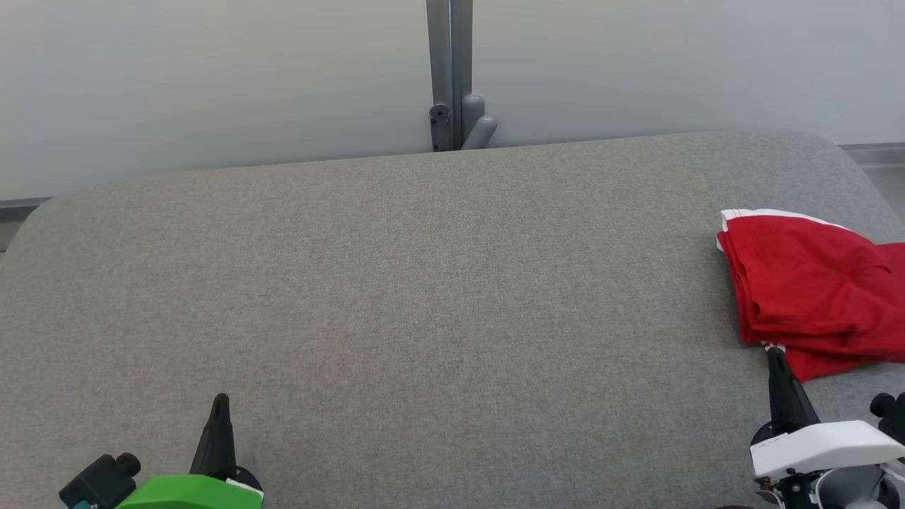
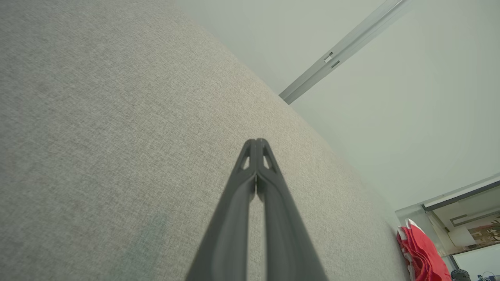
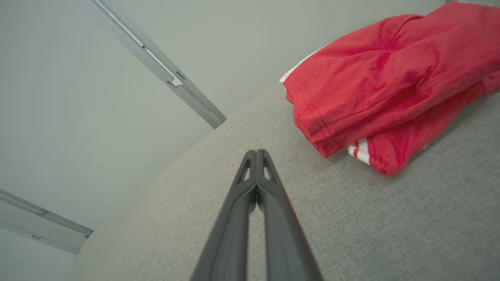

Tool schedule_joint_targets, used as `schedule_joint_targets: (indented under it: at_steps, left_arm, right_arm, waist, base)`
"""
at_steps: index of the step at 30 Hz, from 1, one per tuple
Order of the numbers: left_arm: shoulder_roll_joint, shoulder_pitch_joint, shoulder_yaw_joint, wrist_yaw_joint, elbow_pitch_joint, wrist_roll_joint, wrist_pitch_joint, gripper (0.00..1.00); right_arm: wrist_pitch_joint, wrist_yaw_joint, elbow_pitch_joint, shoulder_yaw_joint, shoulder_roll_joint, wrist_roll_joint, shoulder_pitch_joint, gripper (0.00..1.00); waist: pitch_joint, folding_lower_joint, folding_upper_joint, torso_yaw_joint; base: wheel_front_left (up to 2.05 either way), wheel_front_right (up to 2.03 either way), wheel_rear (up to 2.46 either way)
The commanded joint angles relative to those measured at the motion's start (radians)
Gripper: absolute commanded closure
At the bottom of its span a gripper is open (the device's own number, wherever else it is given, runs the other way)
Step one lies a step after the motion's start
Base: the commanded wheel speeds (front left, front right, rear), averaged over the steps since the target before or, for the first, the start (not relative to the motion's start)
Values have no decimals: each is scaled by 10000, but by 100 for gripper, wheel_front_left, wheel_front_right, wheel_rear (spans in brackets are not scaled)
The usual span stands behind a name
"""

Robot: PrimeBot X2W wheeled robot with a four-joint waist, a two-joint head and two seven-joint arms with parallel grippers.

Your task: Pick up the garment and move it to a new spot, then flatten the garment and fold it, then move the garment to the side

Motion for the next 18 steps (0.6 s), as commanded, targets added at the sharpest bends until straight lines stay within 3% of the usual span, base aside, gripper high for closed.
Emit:
schedule_joint_targets:
  at_steps: [1,18]
  left_arm:
    - [45,-284,75,-41,-115,-389,88,100]
    - [56,-647,278,-63,-120,-2265,582,100]
  right_arm:
    - [82,-5,-71,9,-55,421,-262,100]
    - [581,-6,100,35,-37,2687,-543,100]
  waist:
    - [4,0,0,2]
    - [47,0,0,16]
  base:
    - [0,0,0]
    - [0,0,0]
